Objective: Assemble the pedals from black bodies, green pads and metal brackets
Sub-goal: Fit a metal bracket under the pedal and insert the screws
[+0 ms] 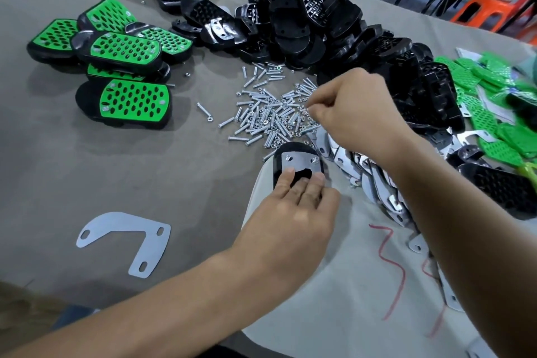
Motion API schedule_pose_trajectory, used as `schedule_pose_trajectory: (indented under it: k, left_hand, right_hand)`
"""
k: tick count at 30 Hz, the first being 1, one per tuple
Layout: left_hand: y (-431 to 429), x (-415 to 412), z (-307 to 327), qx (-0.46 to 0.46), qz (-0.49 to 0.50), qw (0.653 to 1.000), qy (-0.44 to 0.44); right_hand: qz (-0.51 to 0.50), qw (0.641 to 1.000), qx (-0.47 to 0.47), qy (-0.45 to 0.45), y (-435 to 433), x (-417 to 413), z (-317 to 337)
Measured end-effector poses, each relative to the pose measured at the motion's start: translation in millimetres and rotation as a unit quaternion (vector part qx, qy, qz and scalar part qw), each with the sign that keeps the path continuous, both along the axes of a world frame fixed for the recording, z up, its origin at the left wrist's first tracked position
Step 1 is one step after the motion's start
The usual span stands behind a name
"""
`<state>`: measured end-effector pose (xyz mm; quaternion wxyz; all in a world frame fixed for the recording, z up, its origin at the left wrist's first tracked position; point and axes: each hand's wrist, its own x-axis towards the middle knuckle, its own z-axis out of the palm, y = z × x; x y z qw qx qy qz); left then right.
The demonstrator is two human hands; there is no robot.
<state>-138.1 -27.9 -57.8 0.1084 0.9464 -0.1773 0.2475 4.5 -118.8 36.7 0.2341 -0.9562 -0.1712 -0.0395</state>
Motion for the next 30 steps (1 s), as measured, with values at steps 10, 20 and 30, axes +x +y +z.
schedule_pose_trajectory:
  k: [10,20,30]
  left_hand:
    - [-1,0,0,-0.007,0.0,1.0,0.019]
    - [-1,0,0,-0.009,-0.001,1.0,0.013]
    - [1,2,-2,0.006,0.0,1.0,-0.009]
  right_hand:
    - [0.065,0.987,-0.142,0.026,25,11,-18]
    - [0.073,0.98,-0.186,0.006,25,7,-14]
    - [0.123,0.985,-0.025,0.12,8,-34,3]
